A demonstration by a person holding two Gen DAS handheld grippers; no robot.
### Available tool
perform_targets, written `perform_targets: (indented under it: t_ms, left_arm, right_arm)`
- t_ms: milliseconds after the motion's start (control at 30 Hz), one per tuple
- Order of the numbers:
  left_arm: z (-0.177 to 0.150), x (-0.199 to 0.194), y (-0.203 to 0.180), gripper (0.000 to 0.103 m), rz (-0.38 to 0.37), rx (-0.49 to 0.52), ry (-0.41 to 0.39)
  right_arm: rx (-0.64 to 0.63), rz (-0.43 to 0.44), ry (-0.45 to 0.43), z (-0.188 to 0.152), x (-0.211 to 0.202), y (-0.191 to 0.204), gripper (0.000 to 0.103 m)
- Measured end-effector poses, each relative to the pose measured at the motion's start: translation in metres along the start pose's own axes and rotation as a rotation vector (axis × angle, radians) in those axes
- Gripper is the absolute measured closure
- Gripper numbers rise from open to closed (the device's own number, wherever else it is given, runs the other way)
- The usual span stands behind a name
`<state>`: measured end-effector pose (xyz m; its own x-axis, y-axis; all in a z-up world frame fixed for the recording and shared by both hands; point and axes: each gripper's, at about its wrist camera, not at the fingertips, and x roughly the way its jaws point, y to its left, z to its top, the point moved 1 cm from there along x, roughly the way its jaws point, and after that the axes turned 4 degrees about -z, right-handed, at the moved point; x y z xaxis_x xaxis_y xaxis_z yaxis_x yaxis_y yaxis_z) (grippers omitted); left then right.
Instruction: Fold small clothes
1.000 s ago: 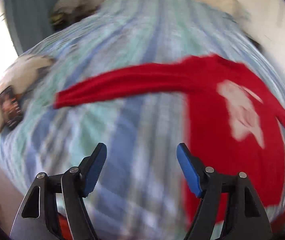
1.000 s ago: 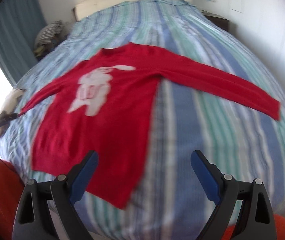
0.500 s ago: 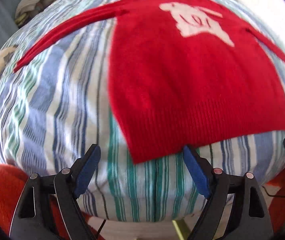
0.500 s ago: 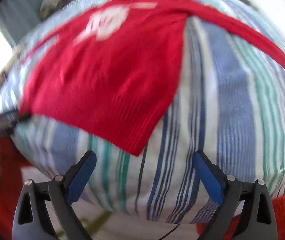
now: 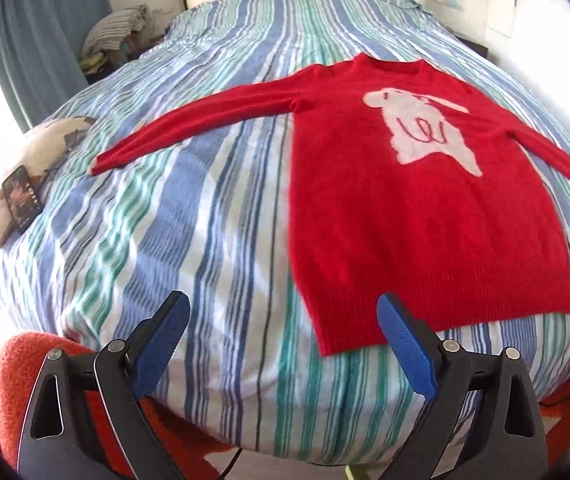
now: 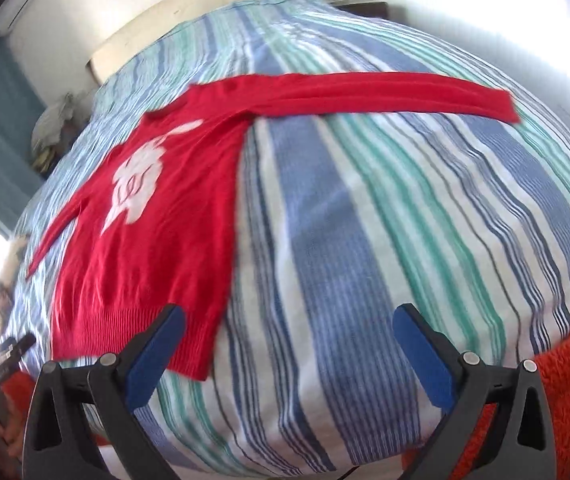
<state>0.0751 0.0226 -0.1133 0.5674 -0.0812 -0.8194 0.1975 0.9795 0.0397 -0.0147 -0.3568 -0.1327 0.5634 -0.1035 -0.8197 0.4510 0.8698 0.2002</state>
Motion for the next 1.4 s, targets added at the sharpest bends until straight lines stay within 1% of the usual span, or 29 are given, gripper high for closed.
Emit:
perform_targets:
  t_ms: [100,167,333,433,467,533,600,700,767,833,867,933,967,1000,1033,1067,1100,1167,1267,1333,1367,1400]
  left_arm:
    - [-0.001,-0.004,0.009,0.007,0.007,-0.015,-0.018]
    - [-0.001,-0.01,0.013,0.007,0.013,-0.029,-0.031]
    - [0.007,-0.02,0.018,0.007,0.005,-0.057,-0.042]
    - [0.021,-0.027,0.02,0.007,-0.009,-0.059,-0.059]
    - [0.027,-0.029,0.021,0.005,-0.007,-0.059,-0.071]
    - [0.042,-0.029,0.026,0.004,0.009,-0.066,-0.106]
    - [0.053,-0.021,0.033,0.004,0.04,-0.072,-0.12]
    - [0.062,0.001,0.049,0.004,0.101,-0.113,-0.109]
    - [0.057,0.013,0.061,0.004,0.132,-0.143,-0.114]
    - [0.044,0.023,0.068,0.004,0.17,-0.15,-0.121]
    - [0.035,0.029,0.069,0.004,0.189,-0.142,-0.116]
    - [0.026,0.039,0.069,0.004,0.205,-0.118,-0.064]
    - [0.026,0.04,0.068,0.004,0.195,-0.111,-0.052]
    - [0.027,0.037,0.066,0.004,0.183,-0.1,-0.073]
    - [0.028,0.033,0.062,0.004,0.184,-0.082,-0.105]
    - [0.028,0.031,0.059,0.004,0.188,-0.067,-0.12]
    - [0.028,0.031,0.055,0.004,0.188,-0.044,-0.126]
    - [0.026,0.037,0.048,0.004,0.187,-0.012,-0.104]
    - [0.024,0.045,0.042,0.004,0.209,0.018,-0.073]
    - [0.023,0.047,0.043,0.004,0.219,0.019,-0.068]
    - [0.023,0.047,0.044,0.004,0.221,0.016,-0.064]
    - [0.023,0.049,0.045,0.004,0.224,0.011,-0.055]
  right_arm:
    - [0.056,-0.008,0.008,0.001,0.0,-0.011,0.001]
    - [0.083,-0.009,0.013,0.003,0.005,-0.011,0.001]
    - [0.109,-0.01,-0.026,0.006,-0.006,-0.015,0.001]
    - [0.104,-0.027,-0.052,0.01,-0.013,-0.014,0.001]
    - [0.102,-0.027,-0.057,0.012,-0.015,-0.015,0.001]
    - [0.112,-0.005,-0.059,0.02,-0.016,-0.019,0.001]
    - [0.148,0.034,-0.078,0.034,-0.018,-0.031,0.001]
    - [0.271,0.121,-0.125,0.065,-0.021,-0.066,0.001]
    - [0.405,0.185,-0.146,0.087,-0.017,-0.1,0.001]
    - [0.573,0.234,-0.142,0.105,-0.004,-0.139,0.001]
    - [0.634,0.263,-0.137,0.11,0.003,-0.153,0.001]
    - [0.756,0.323,-0.118,0.12,0.024,-0.182,0.001]
    - [0.785,0.341,-0.106,0.124,0.033,-0.19,0.001]
    - [0.813,0.344,-0.097,0.128,0.042,-0.198,0.001]
    - [0.842,0.329,-0.095,0.131,0.05,-0.206,0.001]
    - [0.868,0.313,-0.093,0.134,0.058,-0.213,0.001]
    - [0.882,0.298,-0.091,0.137,0.064,-0.218,0.001]
    - [0.903,0.268,-0.088,0.143,0.078,-0.225,0.002]
    - [0.9,0.219,-0.113,0.156,0.093,-0.229,0.007]
    - [0.88,0.171,-0.129,0.165,0.1,-0.229,0.014]
    - [0.868,0.135,-0.128,0.17,0.103,-0.231,0.027]
    - [0.852,0.101,-0.117,0.174,0.107,-0.231,0.052]
